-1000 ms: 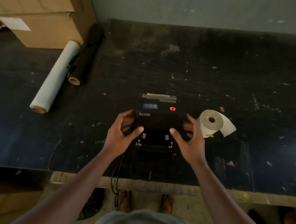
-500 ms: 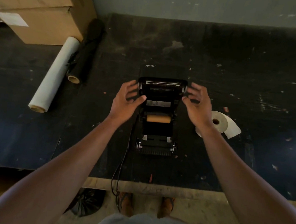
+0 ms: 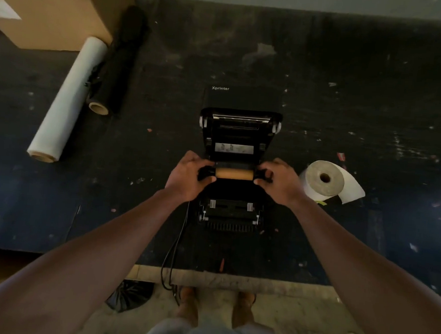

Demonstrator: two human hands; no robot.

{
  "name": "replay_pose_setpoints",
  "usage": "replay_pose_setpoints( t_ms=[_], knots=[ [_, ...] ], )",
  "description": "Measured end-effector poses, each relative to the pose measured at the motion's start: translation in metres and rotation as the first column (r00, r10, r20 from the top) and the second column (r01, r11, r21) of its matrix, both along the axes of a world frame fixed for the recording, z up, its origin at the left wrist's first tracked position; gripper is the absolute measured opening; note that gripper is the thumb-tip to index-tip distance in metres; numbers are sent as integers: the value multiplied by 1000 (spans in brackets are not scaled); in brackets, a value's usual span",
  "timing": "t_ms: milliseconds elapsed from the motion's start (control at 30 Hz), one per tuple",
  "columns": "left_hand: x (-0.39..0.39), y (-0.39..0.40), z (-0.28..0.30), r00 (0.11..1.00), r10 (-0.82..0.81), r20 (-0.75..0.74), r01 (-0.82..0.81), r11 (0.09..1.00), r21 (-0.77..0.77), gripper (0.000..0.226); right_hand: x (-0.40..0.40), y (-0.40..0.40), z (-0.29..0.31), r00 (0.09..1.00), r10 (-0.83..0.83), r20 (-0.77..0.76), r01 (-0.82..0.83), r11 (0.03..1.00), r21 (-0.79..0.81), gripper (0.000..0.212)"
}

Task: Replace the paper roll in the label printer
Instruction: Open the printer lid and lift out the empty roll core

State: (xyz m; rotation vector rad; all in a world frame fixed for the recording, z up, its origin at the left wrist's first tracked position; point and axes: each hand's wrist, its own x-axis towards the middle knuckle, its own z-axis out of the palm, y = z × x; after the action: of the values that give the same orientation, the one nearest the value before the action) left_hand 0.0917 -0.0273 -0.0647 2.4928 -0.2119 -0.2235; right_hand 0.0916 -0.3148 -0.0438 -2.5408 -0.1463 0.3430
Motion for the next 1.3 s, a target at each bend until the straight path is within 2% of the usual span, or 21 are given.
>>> replay_pose_setpoints(
  t_ms=[133,233,333,400,467,500,667,800,900,933,967,1000,1067,1133,1200,1300],
  knots=[
    [6,3,0,1000,-22,-2,21,997,-70,44,3,-2,2,1000,13,-5,-13,998,59,34],
    [11,6,14,999,9,-49,-22,965,-261,37,2,-5,13,999,-32,-24,37,969,245,31],
    [10,2,40,980,57,-192,-154,828,-539,25,-2,-5,31,979,-120,-164,188,844,502,24],
    [1,-5,52,954,92,-285,-271,667,-694,21,-13,-2,41,956,-183,-231,290,720,631,23],
    [-15,-14,58,921,137,-364,-377,545,-749,18,-30,1,45,931,-231,-284,366,604,708,23],
    [-24,-18,58,908,154,-389,-408,528,-745,19,-40,1,45,920,-247,-304,392,565,726,24],
    [-70,-30,47,866,160,-474,-480,532,-698,28,-95,-1,29,843,-327,-427,537,468,701,22],
    [-96,-44,32,866,197,-459,-472,623,-624,16,-136,-13,16,775,-366,-514,629,376,681,16],
    [-102,-56,31,861,215,-460,-483,628,-610,28,-156,-37,7,658,-433,-616,738,208,642,15],
    [-103,-60,31,861,210,-463,-481,628,-611,30,-161,-47,4,613,-476,-631,772,192,606,14],
    [-103,-64,31,864,198,-463,-473,632,-613,27,-165,-59,-1,589,-546,-596,794,254,552,13],
    [-102,-68,31,869,181,-461,-459,643,-612,22,-169,-71,-6,592,-620,-514,799,372,472,14],
    [-102,-80,32,880,149,-451,-419,690,-590,17,-176,-95,-17,641,-703,-307,767,581,273,20],
    [-102,-94,35,892,133,-431,-379,740,-556,19,-181,-115,-29,727,-666,-167,684,722,101,24],
    [-102,-108,37,896,125,-427,-366,753,-547,20,-184,-130,-39,790,-604,-105,603,797,-44,31],
    [-102,-127,37,901,104,-422,-343,766,-544,18,-188,-140,-49,843,-534,-68,519,839,-161,43]
  ],
)
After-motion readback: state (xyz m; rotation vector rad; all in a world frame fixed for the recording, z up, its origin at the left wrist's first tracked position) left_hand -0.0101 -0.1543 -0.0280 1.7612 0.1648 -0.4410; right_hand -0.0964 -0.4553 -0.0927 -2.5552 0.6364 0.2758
